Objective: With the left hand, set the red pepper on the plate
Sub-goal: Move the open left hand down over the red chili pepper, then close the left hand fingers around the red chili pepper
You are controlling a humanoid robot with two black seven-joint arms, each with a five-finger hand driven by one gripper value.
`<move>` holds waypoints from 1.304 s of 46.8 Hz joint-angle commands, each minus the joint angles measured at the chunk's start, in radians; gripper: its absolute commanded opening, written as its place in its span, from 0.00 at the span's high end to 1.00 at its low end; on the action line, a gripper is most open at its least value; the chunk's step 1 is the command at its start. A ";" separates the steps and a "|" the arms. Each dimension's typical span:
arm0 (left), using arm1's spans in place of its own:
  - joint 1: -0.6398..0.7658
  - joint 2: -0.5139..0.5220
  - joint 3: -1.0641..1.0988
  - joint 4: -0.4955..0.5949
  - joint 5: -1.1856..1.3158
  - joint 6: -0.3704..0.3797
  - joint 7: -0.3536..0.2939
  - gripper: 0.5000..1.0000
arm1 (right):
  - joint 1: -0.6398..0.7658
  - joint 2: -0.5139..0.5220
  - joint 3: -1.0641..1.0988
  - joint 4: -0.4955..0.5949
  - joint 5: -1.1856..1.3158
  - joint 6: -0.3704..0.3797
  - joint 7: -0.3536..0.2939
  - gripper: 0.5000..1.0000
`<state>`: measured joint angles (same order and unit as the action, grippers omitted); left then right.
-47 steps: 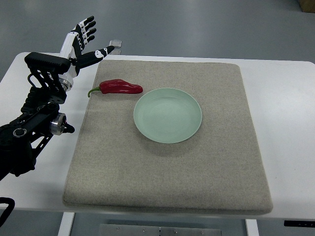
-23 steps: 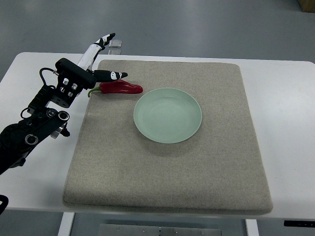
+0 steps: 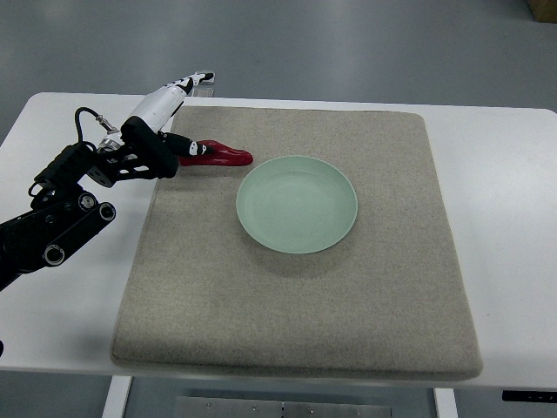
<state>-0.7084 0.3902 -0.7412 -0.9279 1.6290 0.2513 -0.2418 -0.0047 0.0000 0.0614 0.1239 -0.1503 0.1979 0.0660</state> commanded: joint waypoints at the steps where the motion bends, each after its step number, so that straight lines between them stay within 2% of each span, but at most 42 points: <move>1: -0.008 0.019 0.000 0.001 0.037 -0.033 0.001 0.05 | 0.000 0.000 0.000 -0.001 0.000 0.000 0.000 0.14; 10: -0.011 0.029 0.000 0.001 0.069 -0.090 0.002 0.05 | 0.000 0.000 0.000 -0.001 0.000 0.000 0.000 0.14; 24: -0.014 0.042 0.019 0.008 0.141 -0.104 0.004 0.07 | 0.000 0.000 0.000 -0.001 0.000 0.000 0.000 0.14; 33: -0.016 0.042 0.037 0.015 0.141 -0.104 0.035 0.15 | 0.000 0.000 0.000 0.000 0.000 0.000 0.000 0.14; 52: -0.026 0.035 0.083 0.015 0.138 -0.103 0.038 0.40 | 0.000 0.000 0.000 0.000 0.000 0.000 0.000 0.14; 61: -0.031 0.032 0.086 0.015 0.140 -0.104 0.038 0.43 | 0.000 0.000 0.000 0.000 0.000 0.000 0.000 0.14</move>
<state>-0.7379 0.4219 -0.6550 -0.9126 1.7673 0.1482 -0.2039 -0.0047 0.0000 0.0614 0.1242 -0.1503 0.1979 0.0660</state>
